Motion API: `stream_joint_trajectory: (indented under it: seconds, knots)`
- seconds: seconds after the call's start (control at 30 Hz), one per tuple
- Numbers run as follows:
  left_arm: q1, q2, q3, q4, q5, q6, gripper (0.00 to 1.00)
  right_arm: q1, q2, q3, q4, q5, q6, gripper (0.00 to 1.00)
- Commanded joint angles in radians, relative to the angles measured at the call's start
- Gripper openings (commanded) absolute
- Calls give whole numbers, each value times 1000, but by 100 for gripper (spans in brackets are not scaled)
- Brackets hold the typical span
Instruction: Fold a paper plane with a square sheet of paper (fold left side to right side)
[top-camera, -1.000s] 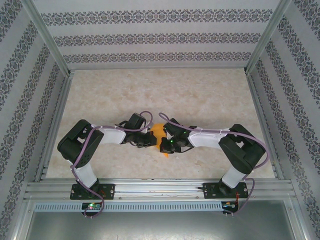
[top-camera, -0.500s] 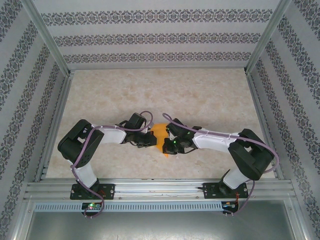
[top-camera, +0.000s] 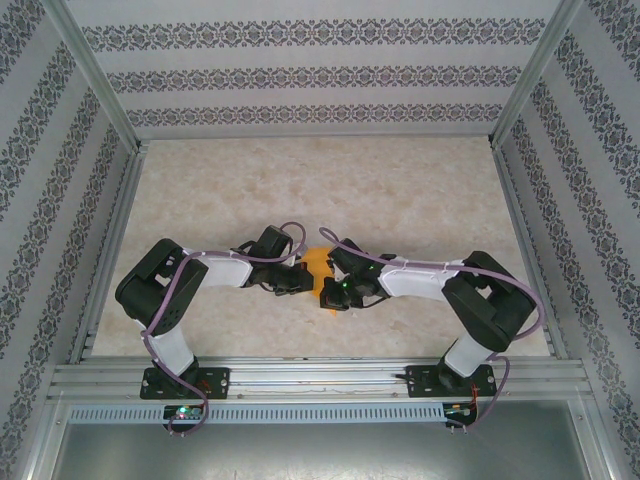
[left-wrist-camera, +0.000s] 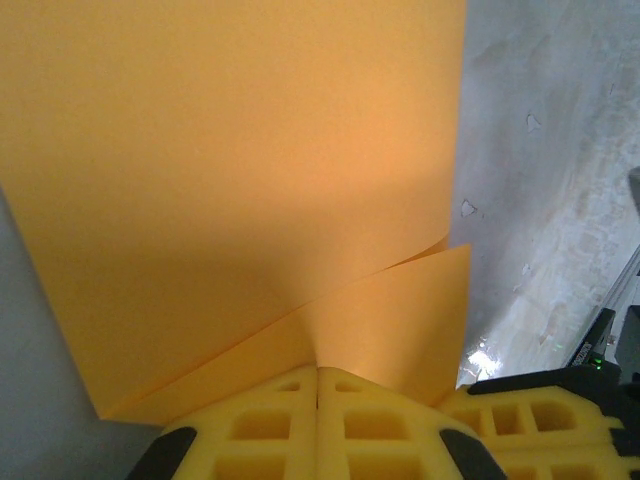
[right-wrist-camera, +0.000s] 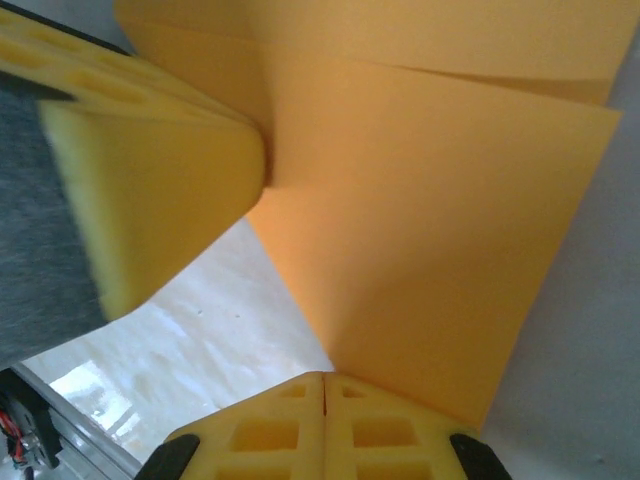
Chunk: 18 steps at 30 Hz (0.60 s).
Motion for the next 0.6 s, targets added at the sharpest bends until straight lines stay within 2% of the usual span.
stream_joint_trajectory:
  seconds: [0.0, 0.57]
  knots:
    - [-7, 50, -16, -100, -117, 27, 0, 6, 20, -21, -50, 4, 9, 0]
    - [-6, 49, -11, -119, -128, 33, 0, -7, -82, -132, -201, 64, -7, 0]
